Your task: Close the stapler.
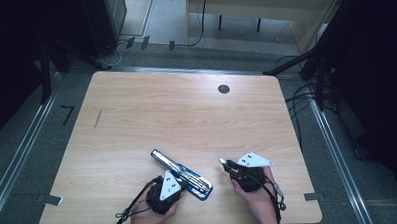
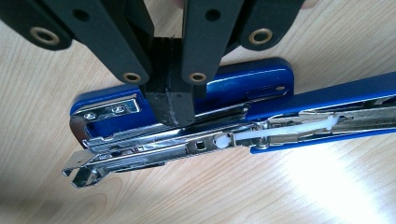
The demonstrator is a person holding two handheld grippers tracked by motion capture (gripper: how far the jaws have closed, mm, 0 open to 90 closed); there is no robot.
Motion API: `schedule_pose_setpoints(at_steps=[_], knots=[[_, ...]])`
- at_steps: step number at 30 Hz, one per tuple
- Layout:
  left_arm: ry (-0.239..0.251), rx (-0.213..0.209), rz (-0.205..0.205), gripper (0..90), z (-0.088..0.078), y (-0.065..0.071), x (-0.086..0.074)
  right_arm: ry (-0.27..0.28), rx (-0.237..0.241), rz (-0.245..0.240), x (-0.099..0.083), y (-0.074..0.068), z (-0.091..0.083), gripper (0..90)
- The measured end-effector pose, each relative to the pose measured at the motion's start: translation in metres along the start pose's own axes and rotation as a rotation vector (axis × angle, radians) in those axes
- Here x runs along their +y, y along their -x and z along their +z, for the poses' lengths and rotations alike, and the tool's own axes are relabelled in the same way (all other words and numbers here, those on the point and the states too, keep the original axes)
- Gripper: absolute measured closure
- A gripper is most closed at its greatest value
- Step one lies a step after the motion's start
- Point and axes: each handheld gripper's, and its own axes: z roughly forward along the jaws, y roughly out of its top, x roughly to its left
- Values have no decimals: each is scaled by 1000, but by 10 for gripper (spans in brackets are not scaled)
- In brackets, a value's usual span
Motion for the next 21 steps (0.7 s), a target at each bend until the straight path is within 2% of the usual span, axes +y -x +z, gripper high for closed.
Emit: schedule_pose_setpoints(at_steps=[15, 18, 21], knots=[[2, -6, -9, 900, 0, -1, 0, -6, 55, -53, 6, -27, -7, 801], [1, -7, -9, 900, 0, -1, 0, -7, 65, -40, 7, -30, -9, 801], [1, -7, -9, 900, 0, -1, 0, -11, 75, -54, 8, -34, -10, 801]])
